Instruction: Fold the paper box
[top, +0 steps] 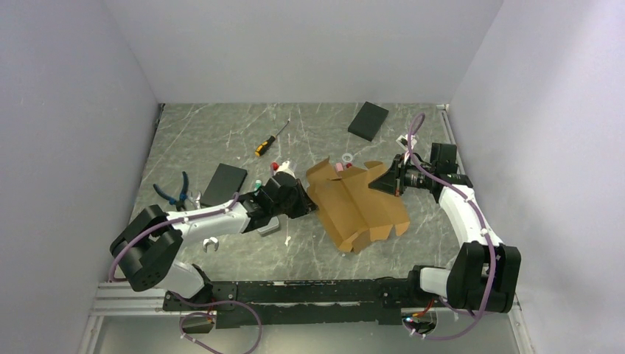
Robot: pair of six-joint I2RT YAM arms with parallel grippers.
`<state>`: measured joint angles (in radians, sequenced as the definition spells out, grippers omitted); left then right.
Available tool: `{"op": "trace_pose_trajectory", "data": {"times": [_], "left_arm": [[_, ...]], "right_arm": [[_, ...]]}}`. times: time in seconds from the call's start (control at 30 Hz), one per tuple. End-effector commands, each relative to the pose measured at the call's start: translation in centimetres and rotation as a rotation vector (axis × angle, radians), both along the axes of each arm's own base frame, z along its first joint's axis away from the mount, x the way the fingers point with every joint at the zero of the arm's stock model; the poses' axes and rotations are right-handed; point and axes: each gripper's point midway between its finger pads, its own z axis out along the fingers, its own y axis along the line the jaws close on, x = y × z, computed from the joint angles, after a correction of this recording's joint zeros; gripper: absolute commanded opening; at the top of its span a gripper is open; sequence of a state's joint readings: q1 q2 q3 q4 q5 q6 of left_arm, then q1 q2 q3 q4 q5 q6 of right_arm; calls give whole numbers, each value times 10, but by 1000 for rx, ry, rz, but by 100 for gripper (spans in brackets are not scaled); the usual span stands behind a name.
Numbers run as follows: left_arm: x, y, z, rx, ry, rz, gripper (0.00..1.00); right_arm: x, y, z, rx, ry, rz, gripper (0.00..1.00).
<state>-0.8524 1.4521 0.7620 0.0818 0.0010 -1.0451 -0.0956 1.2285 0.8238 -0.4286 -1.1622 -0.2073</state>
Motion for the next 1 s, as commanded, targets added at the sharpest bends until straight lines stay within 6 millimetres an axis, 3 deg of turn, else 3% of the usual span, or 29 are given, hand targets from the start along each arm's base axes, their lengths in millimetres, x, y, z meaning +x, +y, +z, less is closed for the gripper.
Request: {"op": "trace_pose_trajectory", "data": {"times": [0.0,0.13,0.23,0.37,0.5,0.67,0.83,0.97], "left_arm": [[1,-3,9,-14,18,29,13],[-1,-4,18,-49,-10,5,26],[-5,-8,25,-92,-36,-44,30],[-11,-8,36,-143,-105,-110,55],[-16,6,46,-148,-163,-120,76],[-25,35,56,-137,-259,-120,90],[-28,78,50,-103,-336,-26,91],[-33,103,34,-95,-345,35,76]], "right_arm": [[-5,7,17,44,-64,47,0],[-4,6,18,34,-74,39,0],[-4,6,18,30,-78,35,0],[-1,3,16,6,-82,11,0],[4,-1,12,-26,-86,-24,0],[6,-3,11,-40,-91,-42,0],[7,-4,11,-41,-91,-44,0],[7,-4,11,-40,-90,-44,0]]}}
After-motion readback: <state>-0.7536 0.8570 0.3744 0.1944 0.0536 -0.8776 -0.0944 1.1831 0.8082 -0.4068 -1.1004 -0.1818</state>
